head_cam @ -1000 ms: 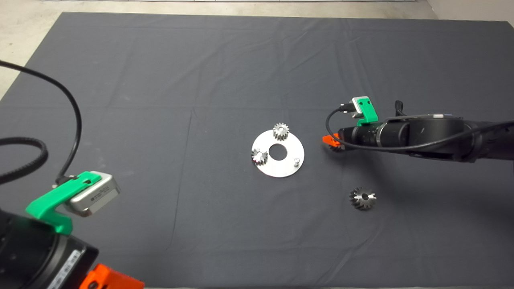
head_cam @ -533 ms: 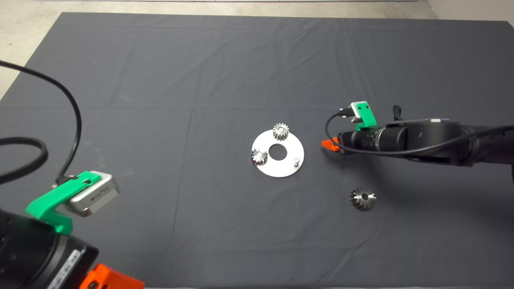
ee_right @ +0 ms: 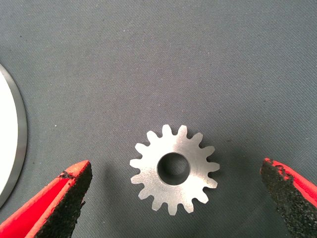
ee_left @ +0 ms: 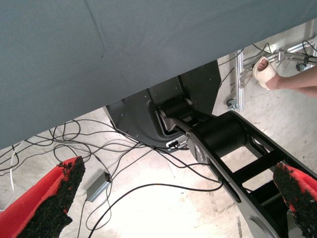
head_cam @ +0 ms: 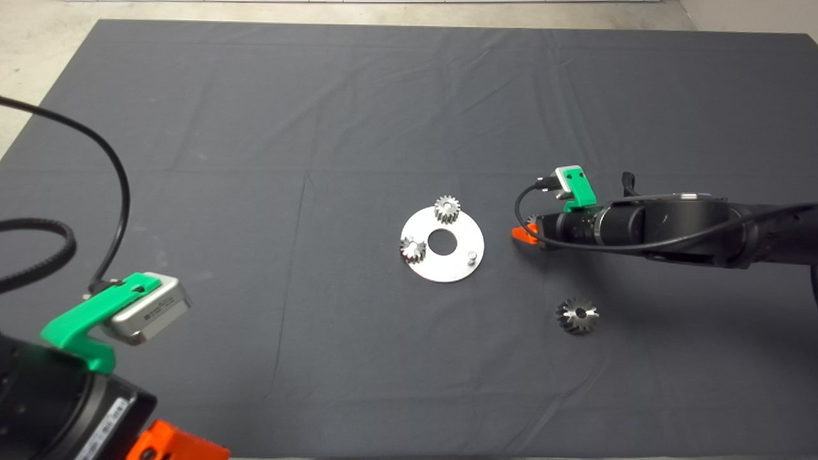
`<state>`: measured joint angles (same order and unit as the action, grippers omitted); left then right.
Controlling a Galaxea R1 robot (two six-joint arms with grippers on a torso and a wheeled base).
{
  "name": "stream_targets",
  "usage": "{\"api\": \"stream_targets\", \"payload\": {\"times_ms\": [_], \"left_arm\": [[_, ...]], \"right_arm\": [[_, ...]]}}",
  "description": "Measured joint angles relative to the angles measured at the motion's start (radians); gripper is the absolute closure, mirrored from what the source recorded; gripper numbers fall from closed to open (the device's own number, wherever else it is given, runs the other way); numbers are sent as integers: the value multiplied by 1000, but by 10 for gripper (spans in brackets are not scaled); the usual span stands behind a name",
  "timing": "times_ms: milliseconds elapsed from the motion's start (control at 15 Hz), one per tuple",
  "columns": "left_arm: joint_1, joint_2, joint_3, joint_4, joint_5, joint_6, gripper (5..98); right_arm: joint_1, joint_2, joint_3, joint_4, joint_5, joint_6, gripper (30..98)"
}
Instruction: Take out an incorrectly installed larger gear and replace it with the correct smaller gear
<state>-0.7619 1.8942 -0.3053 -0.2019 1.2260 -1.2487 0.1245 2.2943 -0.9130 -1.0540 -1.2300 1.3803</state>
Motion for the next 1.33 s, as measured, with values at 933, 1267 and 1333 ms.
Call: {"api": "stream_targets", "payload": {"times_ms": [933, 1267, 1333], "left_arm": [[0, 0, 0, 0, 0, 0, 60], [0, 0, 0, 0, 0, 0, 60], [0, 0, 0, 0, 0, 0, 60]], "right_arm": [[-31, 5, -13, -32, 1, -42, 537], [-31, 5, -16, -34, -1, -45, 580], [-31, 5, -16, -35, -3, -48, 594]]}}
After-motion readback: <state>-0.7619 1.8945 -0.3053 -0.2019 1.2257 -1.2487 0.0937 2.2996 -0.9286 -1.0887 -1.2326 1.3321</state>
